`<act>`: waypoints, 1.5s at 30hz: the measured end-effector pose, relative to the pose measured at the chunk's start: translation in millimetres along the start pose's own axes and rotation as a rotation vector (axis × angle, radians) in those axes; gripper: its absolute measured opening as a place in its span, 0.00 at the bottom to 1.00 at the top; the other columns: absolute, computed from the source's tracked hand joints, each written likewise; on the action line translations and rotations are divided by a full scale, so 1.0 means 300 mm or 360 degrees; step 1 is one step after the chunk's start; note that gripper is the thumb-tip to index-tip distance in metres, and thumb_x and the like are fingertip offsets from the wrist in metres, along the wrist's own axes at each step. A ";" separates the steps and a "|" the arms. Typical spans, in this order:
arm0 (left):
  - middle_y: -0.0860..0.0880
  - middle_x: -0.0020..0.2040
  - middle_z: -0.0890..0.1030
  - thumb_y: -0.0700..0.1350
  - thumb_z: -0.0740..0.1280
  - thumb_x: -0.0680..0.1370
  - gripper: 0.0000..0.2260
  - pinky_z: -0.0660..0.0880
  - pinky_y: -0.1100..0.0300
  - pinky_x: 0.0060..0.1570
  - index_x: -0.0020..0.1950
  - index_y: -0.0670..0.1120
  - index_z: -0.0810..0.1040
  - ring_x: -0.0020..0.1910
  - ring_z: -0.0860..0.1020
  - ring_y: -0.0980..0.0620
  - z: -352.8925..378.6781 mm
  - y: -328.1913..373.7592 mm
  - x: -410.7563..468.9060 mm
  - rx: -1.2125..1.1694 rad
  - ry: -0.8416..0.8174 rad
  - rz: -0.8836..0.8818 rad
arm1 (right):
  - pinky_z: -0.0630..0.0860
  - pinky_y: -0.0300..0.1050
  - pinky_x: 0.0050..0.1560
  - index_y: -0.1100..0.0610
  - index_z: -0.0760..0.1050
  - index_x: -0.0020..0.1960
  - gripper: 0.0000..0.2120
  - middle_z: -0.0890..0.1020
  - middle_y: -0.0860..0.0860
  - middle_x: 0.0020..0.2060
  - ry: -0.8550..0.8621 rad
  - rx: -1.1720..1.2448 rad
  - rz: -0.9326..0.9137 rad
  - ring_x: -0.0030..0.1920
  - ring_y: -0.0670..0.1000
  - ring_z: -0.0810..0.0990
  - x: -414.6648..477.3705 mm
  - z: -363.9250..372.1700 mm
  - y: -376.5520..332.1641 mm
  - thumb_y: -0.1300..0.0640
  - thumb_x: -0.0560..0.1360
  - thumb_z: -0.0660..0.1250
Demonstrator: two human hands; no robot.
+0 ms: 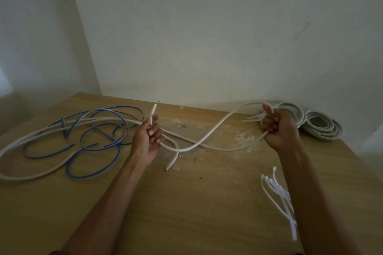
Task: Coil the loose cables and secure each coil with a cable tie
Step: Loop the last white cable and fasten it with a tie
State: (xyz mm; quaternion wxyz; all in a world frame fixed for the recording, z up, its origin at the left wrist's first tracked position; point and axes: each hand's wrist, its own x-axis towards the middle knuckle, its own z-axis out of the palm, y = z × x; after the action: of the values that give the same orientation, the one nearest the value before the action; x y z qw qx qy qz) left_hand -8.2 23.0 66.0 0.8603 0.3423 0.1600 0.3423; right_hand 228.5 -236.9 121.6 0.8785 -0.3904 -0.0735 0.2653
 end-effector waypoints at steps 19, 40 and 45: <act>0.53 0.23 0.61 0.46 0.52 0.85 0.17 0.58 0.64 0.20 0.50 0.40 0.78 0.18 0.60 0.57 0.012 -0.029 -0.029 -0.0190 -0.0365 -0.0505 | 0.82 0.45 0.45 0.48 0.82 0.63 0.16 0.86 0.47 0.42 -0.1374 -0.2995 -0.0215 0.41 0.47 0.84 -0.233 0.228 0.329 0.62 0.79 0.68; 0.56 0.25 0.52 0.54 0.53 0.83 0.23 0.52 0.66 0.16 0.28 0.50 0.66 0.20 0.49 0.57 0.086 -0.067 -0.082 -0.0219 -0.0640 -0.0770 | 0.74 0.48 0.39 0.66 0.83 0.44 0.20 0.83 0.59 0.36 -0.0211 -0.2275 0.0037 0.35 0.57 0.82 -0.007 0.008 0.378 0.47 0.74 0.74; 0.55 0.25 0.51 0.53 0.55 0.83 0.23 0.54 0.66 0.14 0.28 0.50 0.65 0.21 0.48 0.57 0.080 -0.067 -0.073 -0.0116 -0.0524 -0.0781 | 0.65 0.42 0.38 0.55 0.76 0.43 0.10 0.69 0.46 0.23 -0.0195 -0.0432 0.0618 0.24 0.46 0.68 0.008 0.028 0.250 0.59 0.68 0.77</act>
State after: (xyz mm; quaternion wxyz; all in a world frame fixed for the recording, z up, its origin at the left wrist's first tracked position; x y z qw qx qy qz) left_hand -2.0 -14.5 70.0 0.9434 0.3132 0.0839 0.0695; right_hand 197.1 -188.5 72.8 0.7445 -0.4948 -0.0851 0.4401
